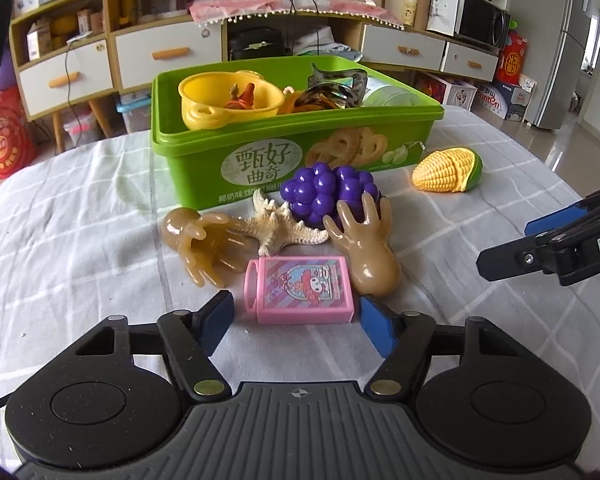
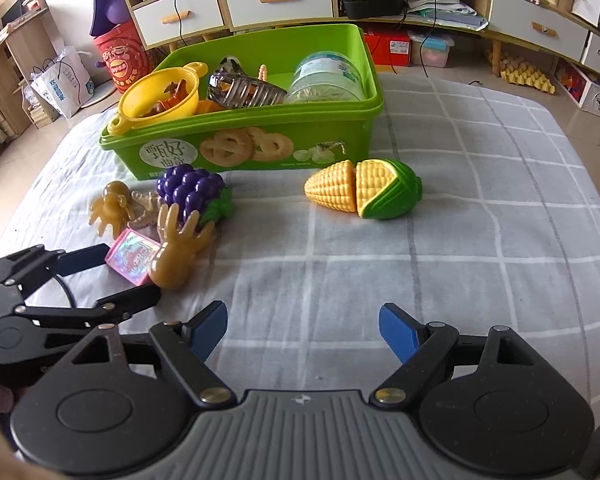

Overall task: Organize rigid objects
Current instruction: 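Grasp the pink box with the left gripper while the right gripper grasps the tan rubber hand, then lift the pink box and rubber hand and carry them over the bin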

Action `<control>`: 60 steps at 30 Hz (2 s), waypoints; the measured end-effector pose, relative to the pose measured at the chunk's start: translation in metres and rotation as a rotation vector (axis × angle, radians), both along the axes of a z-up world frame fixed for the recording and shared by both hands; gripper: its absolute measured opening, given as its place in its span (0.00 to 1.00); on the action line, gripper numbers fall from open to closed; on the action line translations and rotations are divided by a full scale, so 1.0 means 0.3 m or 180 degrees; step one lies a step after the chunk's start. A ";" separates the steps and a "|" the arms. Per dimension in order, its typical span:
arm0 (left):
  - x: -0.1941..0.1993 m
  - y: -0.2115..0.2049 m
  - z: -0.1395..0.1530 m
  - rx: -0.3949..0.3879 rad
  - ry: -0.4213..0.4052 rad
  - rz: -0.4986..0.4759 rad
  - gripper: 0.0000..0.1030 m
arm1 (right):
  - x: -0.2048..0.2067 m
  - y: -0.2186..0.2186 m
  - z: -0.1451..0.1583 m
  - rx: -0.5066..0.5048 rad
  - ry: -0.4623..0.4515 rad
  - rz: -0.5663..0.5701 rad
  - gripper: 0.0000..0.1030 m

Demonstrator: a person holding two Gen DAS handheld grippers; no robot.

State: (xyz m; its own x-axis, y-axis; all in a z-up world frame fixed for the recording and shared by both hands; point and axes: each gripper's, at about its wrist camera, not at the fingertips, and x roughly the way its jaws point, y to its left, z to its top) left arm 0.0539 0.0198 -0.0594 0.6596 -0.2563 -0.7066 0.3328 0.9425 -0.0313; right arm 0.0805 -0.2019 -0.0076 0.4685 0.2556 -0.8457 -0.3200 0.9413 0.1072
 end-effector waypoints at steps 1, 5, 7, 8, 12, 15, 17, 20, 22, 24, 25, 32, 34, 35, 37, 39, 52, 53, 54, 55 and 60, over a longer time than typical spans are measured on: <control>0.002 0.000 0.002 -0.0001 -0.0007 0.0000 0.61 | 0.003 0.003 0.000 0.0017 0.0010 -0.0013 0.65; 0.007 0.007 0.009 -0.0011 0.0047 0.0035 0.60 | 0.012 0.013 -0.001 0.0108 0.0055 -0.0080 0.65; 0.005 0.015 0.012 0.0015 0.0071 0.0057 0.60 | 0.015 0.019 -0.001 0.0153 0.0074 -0.0108 0.65; 0.006 0.019 0.013 0.0029 0.0081 0.0068 0.60 | 0.017 0.024 -0.001 0.0178 0.0086 -0.0124 0.65; 0.005 0.052 0.016 0.0055 0.0130 0.0137 0.60 | 0.025 0.050 -0.003 0.0290 0.0137 -0.0184 0.65; 0.000 0.075 0.018 0.0065 0.0150 0.0176 0.60 | 0.034 0.075 -0.008 0.0391 0.0181 -0.0226 0.65; -0.002 0.089 0.019 0.0080 0.0156 0.0194 0.60 | 0.038 0.095 -0.015 0.0450 0.0224 -0.0239 0.65; -0.005 0.107 0.021 0.0087 0.0173 0.0230 0.60 | 0.045 0.129 -0.026 0.0516 0.0275 -0.0248 0.64; -0.008 0.116 0.023 0.0093 0.0178 0.0241 0.60 | 0.050 0.151 -0.032 0.0562 0.0288 -0.0266 0.61; -0.009 0.123 0.023 0.0085 0.0181 0.0250 0.60 | 0.052 0.172 -0.036 0.0565 0.0263 -0.0297 0.58; -0.010 0.126 0.023 0.0083 0.0180 0.0253 0.61 | 0.054 0.183 -0.037 0.0549 0.0232 -0.0299 0.55; -0.013 0.124 0.022 0.0107 0.0167 0.0255 0.61 | 0.051 0.258 -0.043 0.0296 -0.0013 -0.0258 0.36; -0.013 0.123 0.022 0.0110 0.0168 0.0262 0.61 | 0.047 0.273 -0.043 0.0219 -0.0056 -0.0207 0.29; -0.013 0.121 0.021 0.0114 0.0167 0.0265 0.61 | 0.045 0.277 -0.039 0.0178 -0.0062 -0.0184 0.26; -0.011 0.119 0.022 0.0115 0.0167 0.0271 0.61 | 0.040 0.282 -0.036 0.0134 -0.0055 -0.0144 0.17; -0.010 0.118 0.022 0.0108 0.0167 0.0285 0.61 | 0.038 0.277 -0.034 0.0188 -0.0013 -0.0107 0.12; 0.010 0.118 0.031 0.0047 0.0262 0.0436 0.60 | 0.040 0.206 -0.024 0.0350 0.0174 -0.0196 0.11; 0.012 0.118 0.032 0.0038 0.0274 0.0448 0.60 | 0.043 0.197 -0.023 0.0369 0.0190 -0.0218 0.11; 0.013 0.118 0.034 0.0031 0.0287 0.0458 0.60 | 0.045 0.189 -0.020 0.0386 0.0203 -0.0238 0.11; 0.015 0.119 0.036 0.0018 0.0300 0.0469 0.60 | 0.047 0.182 -0.018 0.0404 0.0216 -0.0257 0.11; 0.022 0.123 0.047 -0.0107 0.0393 0.0513 0.60 | 0.057 0.150 -0.003 0.0526 0.0269 -0.0347 0.11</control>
State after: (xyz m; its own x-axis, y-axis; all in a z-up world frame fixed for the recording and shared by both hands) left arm 0.0603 0.0565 -0.0451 0.6029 -0.1793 -0.7774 0.1694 0.9810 -0.0949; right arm 0.0976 -0.1570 -0.0083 0.4301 0.3455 -0.8340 -0.2004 0.9374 0.2850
